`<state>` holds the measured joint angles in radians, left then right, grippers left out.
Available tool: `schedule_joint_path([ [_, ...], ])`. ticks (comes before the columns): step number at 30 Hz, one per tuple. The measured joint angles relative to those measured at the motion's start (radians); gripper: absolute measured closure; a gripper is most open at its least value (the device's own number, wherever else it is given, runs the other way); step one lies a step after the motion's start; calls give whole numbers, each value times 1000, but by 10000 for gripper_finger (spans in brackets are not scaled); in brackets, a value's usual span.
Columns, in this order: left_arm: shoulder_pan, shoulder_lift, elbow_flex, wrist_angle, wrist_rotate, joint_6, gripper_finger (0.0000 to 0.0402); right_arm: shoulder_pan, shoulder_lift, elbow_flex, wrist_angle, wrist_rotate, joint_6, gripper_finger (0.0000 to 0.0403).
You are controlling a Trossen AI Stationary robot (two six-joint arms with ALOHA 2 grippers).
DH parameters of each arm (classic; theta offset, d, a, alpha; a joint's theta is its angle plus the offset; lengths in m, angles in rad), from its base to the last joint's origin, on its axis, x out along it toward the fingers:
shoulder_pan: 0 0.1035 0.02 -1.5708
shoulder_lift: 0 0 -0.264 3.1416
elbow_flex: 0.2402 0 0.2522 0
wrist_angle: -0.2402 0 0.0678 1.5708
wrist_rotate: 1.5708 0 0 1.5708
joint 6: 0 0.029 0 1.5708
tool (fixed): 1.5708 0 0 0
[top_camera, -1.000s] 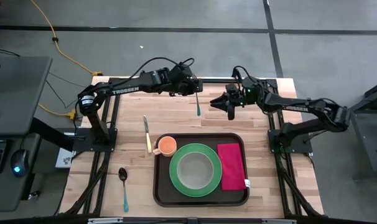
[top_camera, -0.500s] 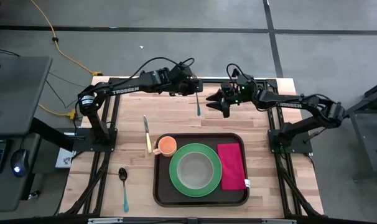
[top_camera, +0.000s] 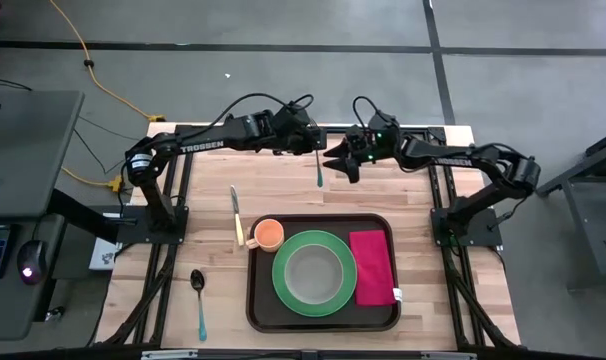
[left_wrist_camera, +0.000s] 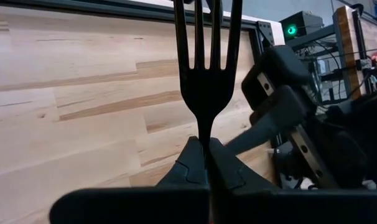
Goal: Set up tray
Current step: Put the blue fork on top of the red napkin on the black tray
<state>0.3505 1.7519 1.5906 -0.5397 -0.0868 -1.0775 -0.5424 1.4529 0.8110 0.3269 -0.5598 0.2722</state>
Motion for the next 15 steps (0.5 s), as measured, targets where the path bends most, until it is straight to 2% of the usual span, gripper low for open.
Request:
schedule_joint_path([
  [15,-5,0,0,21,-7,0,380,-3,22,3,54,-10,33,191],
])
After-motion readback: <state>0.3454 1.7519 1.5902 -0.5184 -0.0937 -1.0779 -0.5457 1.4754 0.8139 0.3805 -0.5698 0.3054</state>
